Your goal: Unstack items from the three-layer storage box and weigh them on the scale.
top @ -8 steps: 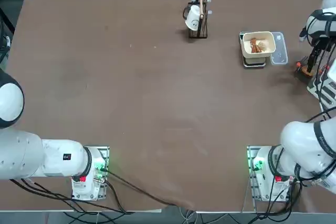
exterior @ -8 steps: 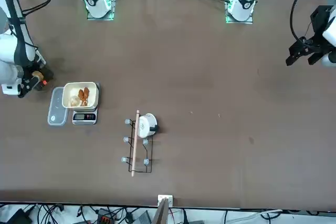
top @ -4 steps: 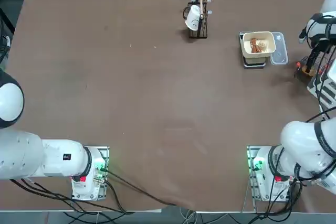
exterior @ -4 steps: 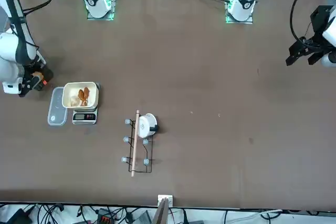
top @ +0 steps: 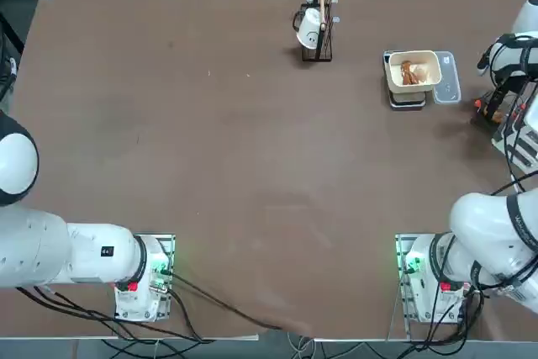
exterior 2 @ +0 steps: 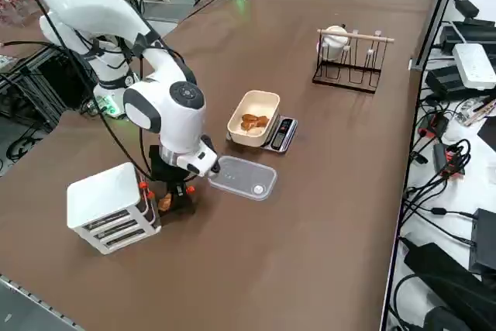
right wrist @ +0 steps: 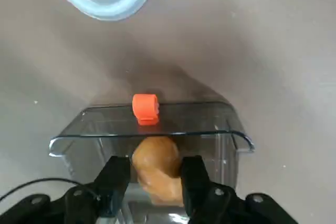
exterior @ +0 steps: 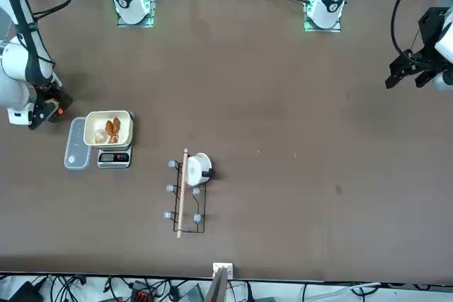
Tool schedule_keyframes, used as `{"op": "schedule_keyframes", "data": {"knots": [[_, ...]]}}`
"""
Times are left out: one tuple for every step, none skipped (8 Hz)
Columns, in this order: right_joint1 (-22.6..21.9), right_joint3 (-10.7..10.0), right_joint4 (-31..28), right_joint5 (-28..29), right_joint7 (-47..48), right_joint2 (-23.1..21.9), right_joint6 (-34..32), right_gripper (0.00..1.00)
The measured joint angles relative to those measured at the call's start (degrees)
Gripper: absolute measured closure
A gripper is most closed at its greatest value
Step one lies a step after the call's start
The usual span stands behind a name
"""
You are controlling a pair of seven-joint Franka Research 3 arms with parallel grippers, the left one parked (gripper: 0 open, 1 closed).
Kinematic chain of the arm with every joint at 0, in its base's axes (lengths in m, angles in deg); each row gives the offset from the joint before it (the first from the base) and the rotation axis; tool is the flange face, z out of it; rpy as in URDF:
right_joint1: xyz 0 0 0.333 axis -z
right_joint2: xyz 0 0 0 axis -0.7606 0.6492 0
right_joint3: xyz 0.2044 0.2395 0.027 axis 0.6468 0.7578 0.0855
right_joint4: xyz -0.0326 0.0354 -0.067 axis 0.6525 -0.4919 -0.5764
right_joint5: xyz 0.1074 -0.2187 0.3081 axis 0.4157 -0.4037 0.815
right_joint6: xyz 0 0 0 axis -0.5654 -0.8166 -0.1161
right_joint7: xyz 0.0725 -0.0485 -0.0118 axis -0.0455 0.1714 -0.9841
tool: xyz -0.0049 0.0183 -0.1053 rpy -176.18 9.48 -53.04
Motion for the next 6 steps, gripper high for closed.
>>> {"op": "schedule_keyframes", "data": {"knots": [[0.37,-0.01,-0.02,-0.18,0.0,0.41,0.47,0.38],[0.65,-0.01,-0.04,-0.32,0.0,0.63,1.18,0.38],[0.83,-0.06,-0.07,-0.76,0.0,0.69,1.71,0.39],[0.91,-0.23,-0.1,-1.24,0.0,0.73,2.11,0.41],[0.95,-0.3,-0.1,-1.37,0.02,0.62,2.26,0.49],[1.02,-0.35,0.05,-1.38,0.1,0.53,1.78,0.55]]}}
